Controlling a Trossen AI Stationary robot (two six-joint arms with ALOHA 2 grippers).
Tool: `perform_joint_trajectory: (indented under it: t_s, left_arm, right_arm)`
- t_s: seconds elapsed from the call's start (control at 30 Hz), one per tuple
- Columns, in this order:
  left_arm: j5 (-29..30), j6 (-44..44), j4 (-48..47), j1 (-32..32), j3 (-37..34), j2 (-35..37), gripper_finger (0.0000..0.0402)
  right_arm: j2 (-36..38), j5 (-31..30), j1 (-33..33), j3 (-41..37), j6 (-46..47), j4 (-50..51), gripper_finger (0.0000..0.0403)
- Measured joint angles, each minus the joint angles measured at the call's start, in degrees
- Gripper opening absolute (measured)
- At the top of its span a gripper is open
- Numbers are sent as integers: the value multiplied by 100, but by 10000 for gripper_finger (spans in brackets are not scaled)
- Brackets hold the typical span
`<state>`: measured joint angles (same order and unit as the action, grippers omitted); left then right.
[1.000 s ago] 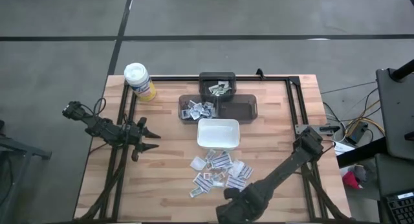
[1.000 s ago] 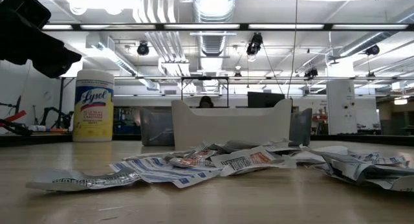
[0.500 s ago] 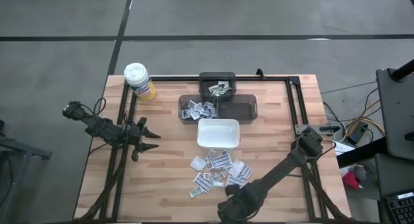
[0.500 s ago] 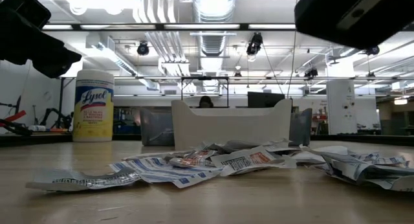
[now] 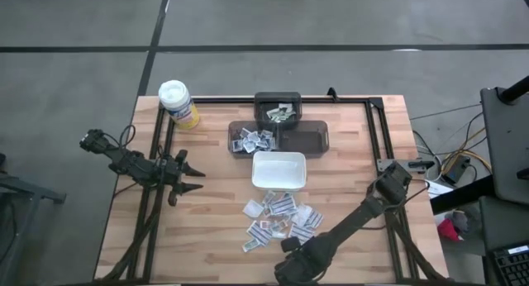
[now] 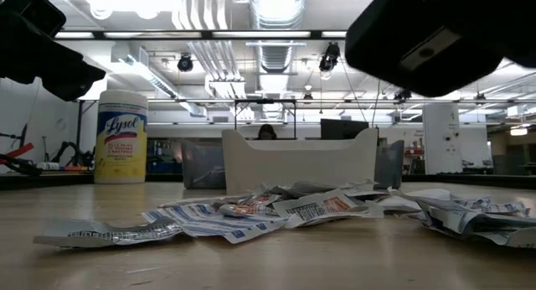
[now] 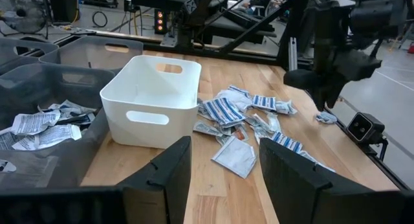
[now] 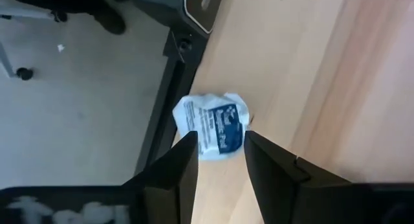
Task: Pick & Place First Aid Supplies
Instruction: Put the alcohol pad into the left black bin
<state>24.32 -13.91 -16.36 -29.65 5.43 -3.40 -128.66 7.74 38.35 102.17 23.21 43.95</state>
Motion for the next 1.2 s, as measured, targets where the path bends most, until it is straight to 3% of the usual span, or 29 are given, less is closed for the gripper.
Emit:
perform_joint_trajectory:
  t_s: [0.6,1.2]
  left_arm:
    - [2,0,11,0,0,-2,177]
    - [2,0,10,0,0,-2,177]
  right_arm:
    - [-374,-581,-17,138,-91,87,99]
    - [-371,-646,-188,79,-99,222,29]
